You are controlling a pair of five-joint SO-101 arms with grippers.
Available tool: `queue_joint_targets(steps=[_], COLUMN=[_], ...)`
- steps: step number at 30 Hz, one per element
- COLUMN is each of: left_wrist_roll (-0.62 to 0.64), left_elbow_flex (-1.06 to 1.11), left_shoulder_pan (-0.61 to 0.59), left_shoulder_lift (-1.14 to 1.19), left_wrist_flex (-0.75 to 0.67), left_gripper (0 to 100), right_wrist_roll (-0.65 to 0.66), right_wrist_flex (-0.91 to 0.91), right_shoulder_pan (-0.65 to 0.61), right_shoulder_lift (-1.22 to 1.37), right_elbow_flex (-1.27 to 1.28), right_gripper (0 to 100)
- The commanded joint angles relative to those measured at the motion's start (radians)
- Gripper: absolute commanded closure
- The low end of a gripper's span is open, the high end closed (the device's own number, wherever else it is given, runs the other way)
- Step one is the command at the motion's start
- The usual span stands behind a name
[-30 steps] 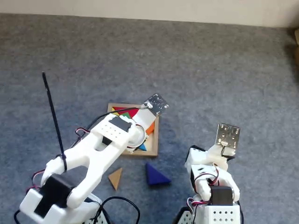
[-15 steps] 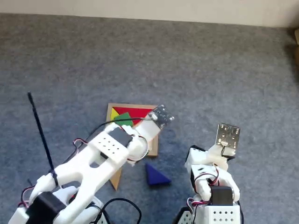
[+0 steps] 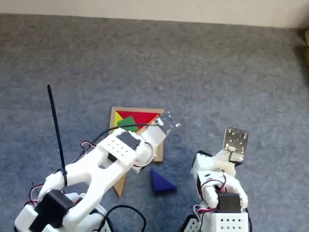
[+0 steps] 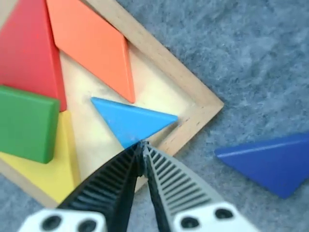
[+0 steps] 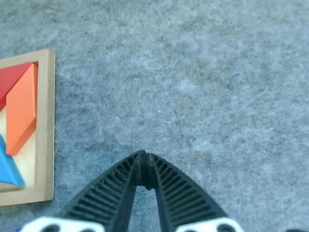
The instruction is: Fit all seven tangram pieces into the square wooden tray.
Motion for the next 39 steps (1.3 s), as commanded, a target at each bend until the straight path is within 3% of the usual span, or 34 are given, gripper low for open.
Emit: queue_joint_targets(steps=[1, 24, 32, 39], left_wrist_roll=[0.008, 0.008, 0.012, 0.012], left_elbow_flex=[-0.035, -0.042, -0.021, 0.008], left_shoulder_pan=[-0.044, -0.117, -0.035, -0.038], left_shoulder_lift=[0.002, -0.012, -0.130, -0.067], left_wrist_flex=[-0.060, -0.181, -0.009, -0.009], left_gripper=[99, 99, 99, 99], right_wrist_roll=[0.014, 0.014, 0.014, 0.014], right_wrist_flex=[-0.018, -0.018, -0.018, -0.018], right_shoulder_pan=[0.013, 0.013, 0.013, 0.013], right_shoulder_lift=[-0.021, -0.022, -0.024, -0.024], right_elbow_flex=[0.120, 0.120, 0.120, 0.120], right_gripper=[99.0, 99.0, 99.0, 99.0])
